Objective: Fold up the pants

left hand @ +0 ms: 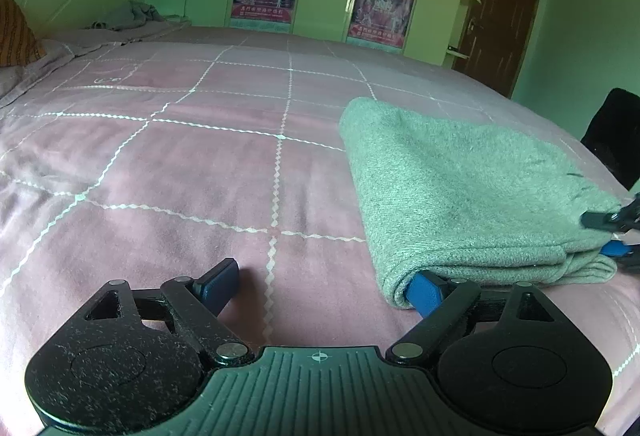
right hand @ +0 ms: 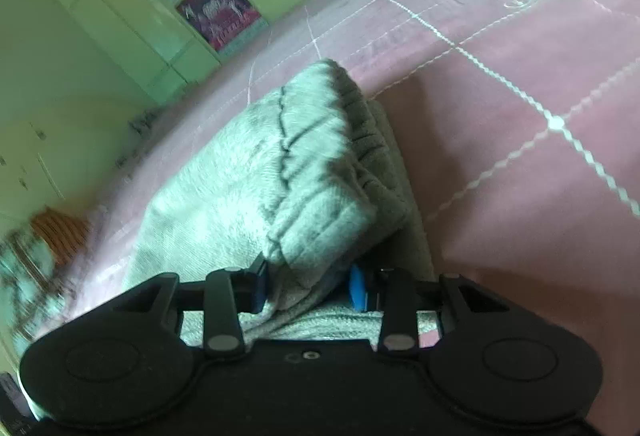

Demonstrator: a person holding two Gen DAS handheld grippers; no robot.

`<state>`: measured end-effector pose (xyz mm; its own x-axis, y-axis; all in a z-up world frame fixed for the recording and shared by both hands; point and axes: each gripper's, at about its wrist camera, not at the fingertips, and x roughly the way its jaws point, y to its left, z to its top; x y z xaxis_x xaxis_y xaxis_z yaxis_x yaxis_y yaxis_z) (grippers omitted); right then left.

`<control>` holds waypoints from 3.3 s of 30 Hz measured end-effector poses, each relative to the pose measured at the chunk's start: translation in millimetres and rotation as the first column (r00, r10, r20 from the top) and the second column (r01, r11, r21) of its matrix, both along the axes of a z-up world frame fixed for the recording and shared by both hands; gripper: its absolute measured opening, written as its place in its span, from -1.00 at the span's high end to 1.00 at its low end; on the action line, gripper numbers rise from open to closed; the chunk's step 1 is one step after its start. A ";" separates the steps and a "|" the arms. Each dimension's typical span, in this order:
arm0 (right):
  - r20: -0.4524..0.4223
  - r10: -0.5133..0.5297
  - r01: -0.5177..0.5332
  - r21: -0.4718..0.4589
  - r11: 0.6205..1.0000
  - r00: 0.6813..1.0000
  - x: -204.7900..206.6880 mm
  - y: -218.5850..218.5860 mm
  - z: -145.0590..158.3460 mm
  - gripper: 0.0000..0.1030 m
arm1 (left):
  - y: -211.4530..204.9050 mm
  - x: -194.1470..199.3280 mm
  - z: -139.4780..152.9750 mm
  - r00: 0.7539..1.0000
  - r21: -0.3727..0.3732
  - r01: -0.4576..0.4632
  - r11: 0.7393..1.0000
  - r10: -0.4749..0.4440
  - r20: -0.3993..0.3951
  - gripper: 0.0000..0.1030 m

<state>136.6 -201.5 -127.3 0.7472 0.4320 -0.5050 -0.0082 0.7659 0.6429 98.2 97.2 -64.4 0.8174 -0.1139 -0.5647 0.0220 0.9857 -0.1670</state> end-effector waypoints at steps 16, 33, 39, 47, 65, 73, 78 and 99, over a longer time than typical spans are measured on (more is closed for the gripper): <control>0.156 0.015 0.030 -0.280 0.959 0.988 -20.0 29.9 51.9 0.33 | -0.4 -5.4 2.0 1.000 0.003 -0.009 1.000 0.009 -0.010 -0.70; 0.136 -0.063 0.094 -0.229 0.969 0.989 -13.6 13.2 26.3 0.55 | -6.6 -4.1 -2.4 1.000 0.035 -0.003 0.999 0.004 -0.019 -0.77; 0.112 -0.045 0.072 -0.254 0.965 0.993 -7.6 13.0 22.7 0.53 | -7.4 -4.5 -3.0 1.000 0.037 0.000 0.999 0.000 -0.017 -0.77; 0.110 -0.005 0.036 -0.284 0.958 0.994 -15.1 15.3 24.0 0.47 | -8.8 -3.5 -2.2 1.000 0.044 -0.001 0.999 0.002 -0.021 -0.77; 0.124 0.031 0.006 -0.288 0.958 0.992 -13.8 19.0 35.3 0.46 | -7.8 -10.1 2.5 0.999 0.061 -0.024 0.998 0.025 -0.022 -0.77; 0.096 -0.025 0.044 -0.192 0.980 0.995 -16.7 7.7 25.2 0.33 | -8.5 -10.6 2.0 0.999 0.067 -0.022 0.998 0.023 -0.025 -0.77; 0.107 -0.047 0.059 -0.112 0.992 0.993 -35.4 -2.0 30.5 -0.41 | -9.0 -8.6 1.4 1.000 0.063 -0.019 0.998 0.021 -0.021 -0.77; -0.020 -0.041 0.042 0.018 0.999 0.999 -10.4 4.2 4.3 0.49 | -5.6 -9.2 1.8 1.000 0.028 -0.026 0.999 0.026 0.004 -0.77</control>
